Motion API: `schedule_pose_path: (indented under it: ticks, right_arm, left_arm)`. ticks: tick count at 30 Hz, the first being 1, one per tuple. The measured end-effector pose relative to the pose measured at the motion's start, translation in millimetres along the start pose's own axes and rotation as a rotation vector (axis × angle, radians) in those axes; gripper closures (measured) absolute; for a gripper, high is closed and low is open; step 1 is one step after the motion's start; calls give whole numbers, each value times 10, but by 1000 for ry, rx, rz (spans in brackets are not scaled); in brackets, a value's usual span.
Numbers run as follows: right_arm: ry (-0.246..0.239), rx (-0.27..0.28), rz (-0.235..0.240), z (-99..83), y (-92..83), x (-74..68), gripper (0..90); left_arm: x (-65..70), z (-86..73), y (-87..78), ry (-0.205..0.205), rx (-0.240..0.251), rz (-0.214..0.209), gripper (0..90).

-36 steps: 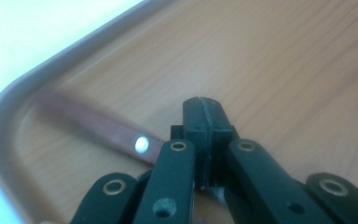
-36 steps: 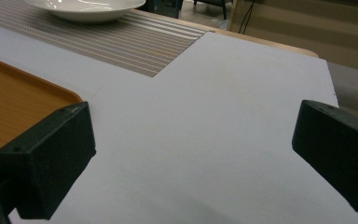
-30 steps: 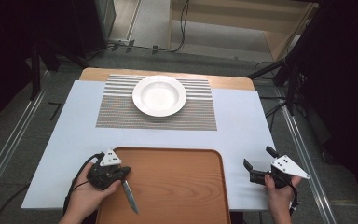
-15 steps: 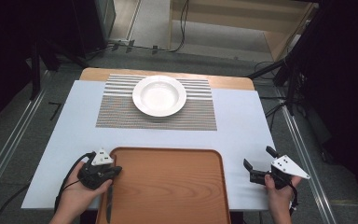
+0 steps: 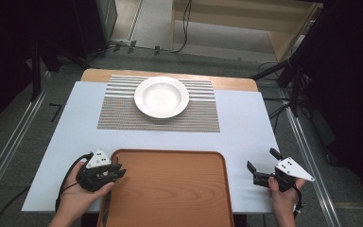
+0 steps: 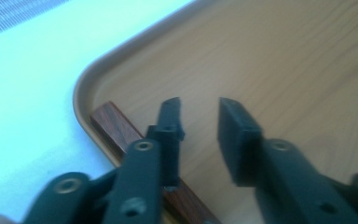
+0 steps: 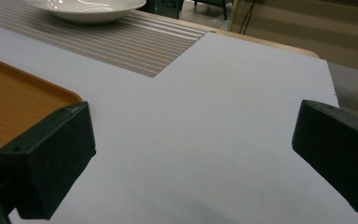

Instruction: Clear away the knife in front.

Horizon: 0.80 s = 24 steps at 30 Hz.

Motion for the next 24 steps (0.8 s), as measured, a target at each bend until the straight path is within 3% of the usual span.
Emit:
schedule_pose_path:
  ticks: [13,19,24]
  right_arm:
    - [-4,1,1,1,4,0,0]
    - [-4,1,1,1,4,1,0]
    - [-2,1,2,1,2,1,0]
  left_arm:
    - [-79,126,-189,-29,203,53,183]
    - [-106,154,-297,-30,270,31,13]
    - [-150,151,-364,-29,304,51,0]
Point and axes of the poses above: each handheld gripper's, and its own axes: y roughly forward along the jaws, z roughly out of its top, x roughly to its right, the point moved 6 cm from there along y, roughly forward along the jaws, and after that the axes turned 5 degrees about y, right-handed, at the moved point
